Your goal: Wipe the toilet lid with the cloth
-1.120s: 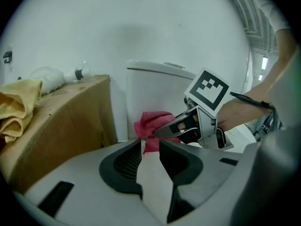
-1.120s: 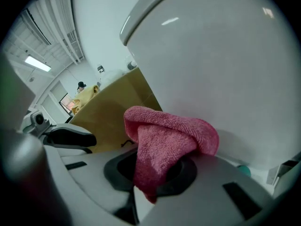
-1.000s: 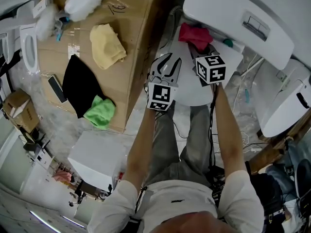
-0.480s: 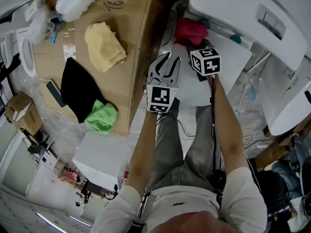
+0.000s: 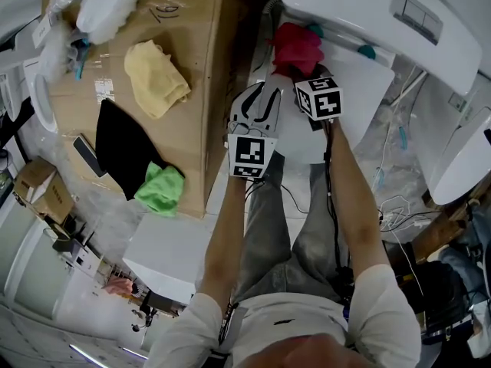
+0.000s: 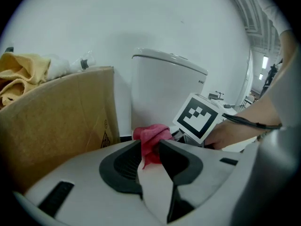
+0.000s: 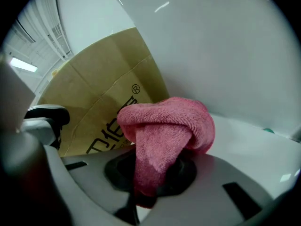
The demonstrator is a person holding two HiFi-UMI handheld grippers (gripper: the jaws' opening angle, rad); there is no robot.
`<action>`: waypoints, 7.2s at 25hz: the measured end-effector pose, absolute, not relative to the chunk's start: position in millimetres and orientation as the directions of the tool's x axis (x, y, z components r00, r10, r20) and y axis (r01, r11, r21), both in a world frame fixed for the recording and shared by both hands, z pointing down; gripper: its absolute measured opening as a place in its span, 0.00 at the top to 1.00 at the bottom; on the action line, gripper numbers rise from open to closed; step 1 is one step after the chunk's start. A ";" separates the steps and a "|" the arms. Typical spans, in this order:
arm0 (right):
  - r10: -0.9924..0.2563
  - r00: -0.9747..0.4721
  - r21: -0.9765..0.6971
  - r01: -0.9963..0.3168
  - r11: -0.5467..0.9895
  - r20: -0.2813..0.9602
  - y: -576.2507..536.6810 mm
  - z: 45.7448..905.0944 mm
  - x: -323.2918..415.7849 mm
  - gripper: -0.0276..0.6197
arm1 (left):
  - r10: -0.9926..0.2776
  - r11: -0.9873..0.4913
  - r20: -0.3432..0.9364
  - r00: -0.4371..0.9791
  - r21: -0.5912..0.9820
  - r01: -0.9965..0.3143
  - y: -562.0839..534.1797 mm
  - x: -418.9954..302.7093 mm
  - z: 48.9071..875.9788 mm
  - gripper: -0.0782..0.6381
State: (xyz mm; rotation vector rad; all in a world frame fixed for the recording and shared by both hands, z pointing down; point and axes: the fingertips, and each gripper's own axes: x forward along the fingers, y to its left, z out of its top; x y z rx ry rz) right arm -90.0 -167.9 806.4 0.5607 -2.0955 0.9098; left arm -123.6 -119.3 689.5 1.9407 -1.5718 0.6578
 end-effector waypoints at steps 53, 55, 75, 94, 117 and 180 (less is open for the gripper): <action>-0.325 -0.343 -0.234 -0.914 0.331 0.881 -173.6 815.1 163.8 0.86 | -0.565 -0.516 0.688 0.455 0.136 -0.846 -139.0 7.8 700.9 0.70; -0.334 -0.328 -0.226 -0.924 0.308 0.884 -170.5 816.2 169.2 0.86 | -0.559 -0.526 0.689 0.461 0.135 -0.840 -136.7 6.8 701.9 0.70; -0.368 -0.236 -0.180 -0.967 0.180 0.900 -106.3 819.2 160.8 0.86 | -0.545 -0.537 0.691 0.475 0.147 -0.831 -83.2 -30.9 708.9 0.70; -0.324 -0.284 -0.175 -0.929 0.327 0.903 -72.3 817.1 83.1 0.86 | -0.601 -0.427 0.681 0.418 0.169 -0.889 -32.7 -72.4 701.0 0.70; -0.201 -0.400 -0.225 -0.790 0.571 0.894 -31.5 817.1 -40.3 0.86 | -0.651 -0.268 0.677 0.343 0.218 -0.938 18.3 -116.9 697.1 0.70; -0.176 -0.249 -0.162 -0.903 0.398 0.953 84.8 823.0 105.4 0.86 | -0.616 -0.355 0.687 0.385 0.194 -0.914 78.4 -46.6 670.9 0.70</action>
